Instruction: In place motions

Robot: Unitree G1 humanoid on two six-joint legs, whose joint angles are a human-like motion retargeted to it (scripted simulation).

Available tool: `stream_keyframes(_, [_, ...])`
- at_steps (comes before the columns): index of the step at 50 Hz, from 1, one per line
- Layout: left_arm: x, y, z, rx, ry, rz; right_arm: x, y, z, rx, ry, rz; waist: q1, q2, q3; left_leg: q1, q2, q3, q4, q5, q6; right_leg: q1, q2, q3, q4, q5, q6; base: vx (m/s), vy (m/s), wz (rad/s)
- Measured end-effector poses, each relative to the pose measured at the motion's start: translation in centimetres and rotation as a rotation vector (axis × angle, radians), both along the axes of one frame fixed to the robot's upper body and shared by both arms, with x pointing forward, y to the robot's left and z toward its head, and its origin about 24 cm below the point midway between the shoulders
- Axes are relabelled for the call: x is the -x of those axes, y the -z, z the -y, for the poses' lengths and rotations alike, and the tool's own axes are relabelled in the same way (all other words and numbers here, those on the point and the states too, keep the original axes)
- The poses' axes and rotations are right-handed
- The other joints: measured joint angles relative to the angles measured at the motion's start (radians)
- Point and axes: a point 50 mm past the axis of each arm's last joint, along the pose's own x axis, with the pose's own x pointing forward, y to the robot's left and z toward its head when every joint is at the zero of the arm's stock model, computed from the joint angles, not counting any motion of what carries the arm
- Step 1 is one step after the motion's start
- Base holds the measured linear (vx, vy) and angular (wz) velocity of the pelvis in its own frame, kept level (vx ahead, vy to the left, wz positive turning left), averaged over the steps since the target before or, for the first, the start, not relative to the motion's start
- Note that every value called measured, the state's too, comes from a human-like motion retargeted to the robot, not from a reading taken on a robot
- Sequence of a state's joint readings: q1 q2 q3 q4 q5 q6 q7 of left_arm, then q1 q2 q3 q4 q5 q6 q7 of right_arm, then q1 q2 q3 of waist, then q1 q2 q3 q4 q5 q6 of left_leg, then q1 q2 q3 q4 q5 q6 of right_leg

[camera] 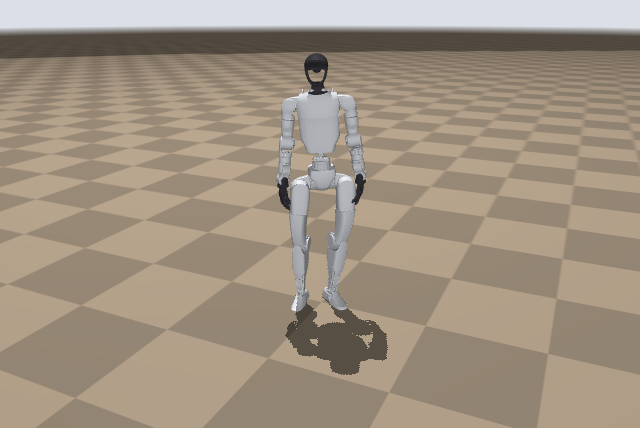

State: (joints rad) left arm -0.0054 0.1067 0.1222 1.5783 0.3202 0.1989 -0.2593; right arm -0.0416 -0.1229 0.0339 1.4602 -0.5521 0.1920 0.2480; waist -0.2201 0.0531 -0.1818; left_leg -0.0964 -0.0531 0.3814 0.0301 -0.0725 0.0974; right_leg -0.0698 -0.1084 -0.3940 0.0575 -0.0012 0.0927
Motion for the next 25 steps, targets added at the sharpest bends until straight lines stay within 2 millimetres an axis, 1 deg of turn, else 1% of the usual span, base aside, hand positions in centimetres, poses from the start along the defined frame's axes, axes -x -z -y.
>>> stream_keyframes(12, [0.1,0.0,0.6,0.021,-0.018,-0.004,-0.1,0.0,0.1,0.013,-0.014,-0.005,0.003,0.002,-0.001,0.005,-0.002,-0.002,-0.002,-0.004,0.002,0.002,0.002,-0.002,0.001,-0.001,0.0,0.0,0.0,0.0])
stream_keyframes(20, [0.1,0.0,0.8,0.027,-0.011,-0.001,0.3,0.0,-0.8,-0.059,0.029,-0.035,0.009,0.004,0.002,0.008,-0.001,0.0,-0.002,-0.005,0.002,0.005,0.003,0.002,0.001,-0.001,-0.001,0.0,0.0,0.0])
stream_keyframes(25, [0.0,0.1,0.8,0.029,-0.007,0.001,0.5,0.1,-1.0,-0.045,-0.001,-0.022,0.013,0.003,0.004,0.008,0.0,0.0,0.0,-0.006,0.002,0.007,0.003,0.002,0.001,-0.001,-0.001,0.0,0.0,0.0])
